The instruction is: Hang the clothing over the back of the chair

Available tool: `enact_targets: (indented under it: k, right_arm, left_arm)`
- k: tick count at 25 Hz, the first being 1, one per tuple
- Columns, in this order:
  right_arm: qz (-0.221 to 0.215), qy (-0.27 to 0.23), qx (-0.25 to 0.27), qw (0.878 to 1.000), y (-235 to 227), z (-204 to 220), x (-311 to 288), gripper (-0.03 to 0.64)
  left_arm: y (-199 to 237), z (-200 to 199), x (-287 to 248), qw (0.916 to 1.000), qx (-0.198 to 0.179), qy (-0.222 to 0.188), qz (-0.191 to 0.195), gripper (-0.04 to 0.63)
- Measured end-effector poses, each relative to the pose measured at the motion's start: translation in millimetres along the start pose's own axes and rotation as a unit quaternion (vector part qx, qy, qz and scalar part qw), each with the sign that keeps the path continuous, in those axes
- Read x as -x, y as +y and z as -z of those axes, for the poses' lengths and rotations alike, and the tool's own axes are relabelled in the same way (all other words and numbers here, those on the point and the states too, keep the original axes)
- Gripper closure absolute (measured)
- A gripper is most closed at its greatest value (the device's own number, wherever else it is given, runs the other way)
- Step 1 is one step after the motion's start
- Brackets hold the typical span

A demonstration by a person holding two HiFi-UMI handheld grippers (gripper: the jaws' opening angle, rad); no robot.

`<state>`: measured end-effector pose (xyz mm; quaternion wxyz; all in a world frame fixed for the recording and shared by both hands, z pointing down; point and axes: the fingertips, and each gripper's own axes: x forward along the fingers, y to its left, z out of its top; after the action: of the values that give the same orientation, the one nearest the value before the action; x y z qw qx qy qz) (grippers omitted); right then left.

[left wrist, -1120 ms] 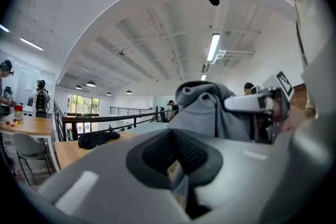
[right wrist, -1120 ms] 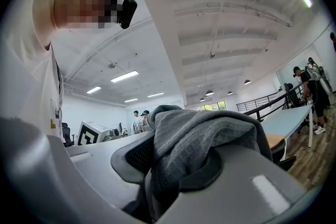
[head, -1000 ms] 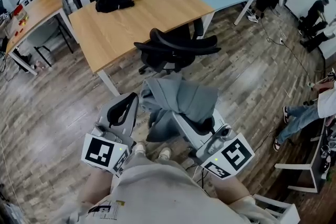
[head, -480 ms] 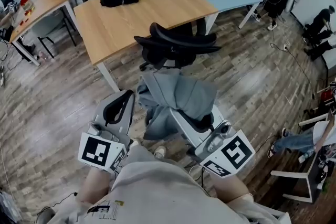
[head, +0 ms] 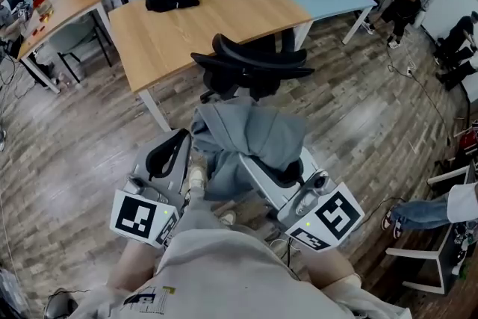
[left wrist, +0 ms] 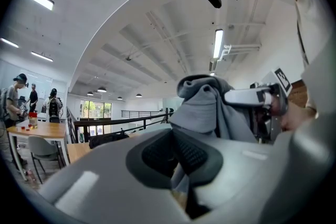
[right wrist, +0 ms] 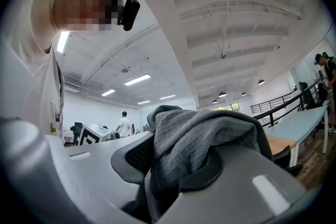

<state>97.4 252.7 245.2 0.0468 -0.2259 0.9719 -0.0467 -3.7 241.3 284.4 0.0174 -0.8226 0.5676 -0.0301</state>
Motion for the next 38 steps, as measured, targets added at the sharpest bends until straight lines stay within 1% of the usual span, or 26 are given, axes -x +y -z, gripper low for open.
enact_targets:
  k: [5,10,14,21,26,30,32,35,38]
  right_arm:
    - [-0.013,0.0,0.004,1.0,-6,2,-8,0.505]
    - [-0.018,-0.002,0.01,1.0,-19,-2,-24,0.505]
    - [-0.014,-0.003,0.015,1.0,-35,2,-39,0.505]
    - [-0.009,-0.003,0.021,1.0,-75,-3,-72,0.505]
    - [-0.008,-0.006,0.02,1.0,-108,-10,-100,0.504]
    - [-0.003,-0.013,0.023,1.0,-136,-23,-133,0.503]
    - [0.003,-0.013,0.024,1.0,-151,-31,-151,0.503]
    - [0.011,-0.012,0.032,0.999,-174,-41,-175,0.503]
    - [0.018,-0.011,0.039,0.999,-194,-48,-196,0.502]
  left_arm:
    - [4,6,-9,1.0,0.002,-0.003,0.002,0.595]
    - [19,9,-26,1.0,0.005,-0.007,0.003,0.595]
    - [31,14,-44,0.9999,0.003,-0.01,0.01,0.595]
    - [65,12,-86,0.9998,0.002,-0.015,0.01,0.595]
    - [91,9,-122,0.9998,0.005,-0.017,0.013,0.595]
    - [122,4,-154,0.9996,0.007,-0.018,0.019,0.595]
    - [139,3,-171,0.9995,0.013,-0.015,0.026,0.595]
    - [164,1,-196,0.9986,0.033,-0.013,0.039,0.595]
    - [187,-2,-218,0.9985,0.032,-0.014,0.042,0.595]
